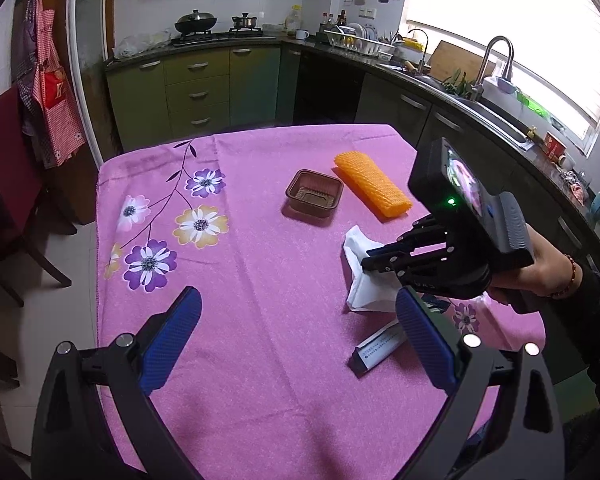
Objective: Collect trash
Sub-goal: 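Grasp the white tissue with the right gripper, then carry the tissue to the bin and release it with the right gripper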
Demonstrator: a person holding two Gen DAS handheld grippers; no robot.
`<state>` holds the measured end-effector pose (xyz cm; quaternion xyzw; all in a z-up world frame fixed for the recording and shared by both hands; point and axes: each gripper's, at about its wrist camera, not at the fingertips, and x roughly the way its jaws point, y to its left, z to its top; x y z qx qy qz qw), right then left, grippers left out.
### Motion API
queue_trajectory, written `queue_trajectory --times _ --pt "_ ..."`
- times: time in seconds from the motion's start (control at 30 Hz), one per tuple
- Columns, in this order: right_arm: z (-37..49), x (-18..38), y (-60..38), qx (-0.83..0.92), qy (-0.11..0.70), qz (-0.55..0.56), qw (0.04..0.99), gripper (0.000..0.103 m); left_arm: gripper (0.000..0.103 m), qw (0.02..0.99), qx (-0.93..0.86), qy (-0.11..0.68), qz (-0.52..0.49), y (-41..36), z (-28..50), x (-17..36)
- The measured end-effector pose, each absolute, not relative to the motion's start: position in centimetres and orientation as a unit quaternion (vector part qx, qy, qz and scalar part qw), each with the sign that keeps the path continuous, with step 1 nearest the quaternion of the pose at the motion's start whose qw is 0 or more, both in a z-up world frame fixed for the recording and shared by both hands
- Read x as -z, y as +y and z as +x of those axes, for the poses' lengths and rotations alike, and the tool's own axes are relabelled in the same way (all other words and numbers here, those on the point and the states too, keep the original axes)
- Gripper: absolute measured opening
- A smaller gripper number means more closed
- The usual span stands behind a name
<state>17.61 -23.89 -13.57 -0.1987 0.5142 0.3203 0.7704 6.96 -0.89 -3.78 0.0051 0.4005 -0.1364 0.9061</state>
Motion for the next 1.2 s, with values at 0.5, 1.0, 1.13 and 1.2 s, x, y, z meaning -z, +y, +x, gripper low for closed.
queue_trajectory --times 0.5,1.0,1.13,1.2 --pt "17.2 7.9 -41.5 -0.168 0.493 -0.064 0.851 0.007 0.093 0.9 0.164 0.403 0.014 -2.6 7.4 4.3" --pt "16.5 12.9 -63.8 0.062 0.545 0.06 0.834 0.045 0.093 0.887 0.239 0.389 0.074 -7.6 6.8 4.0" --pt "16.0 12.5 -63.3 0.065 0.532 0.065 0.842 0.054 0.094 0.873 0.279 0.388 0.095 -8.6 6.7 4.4" --pt "15.2 11.8 -62.9 0.058 0.522 0.067 0.848 0.054 0.094 0.862 0.307 0.389 0.102 -9.0 6.8 4.8"
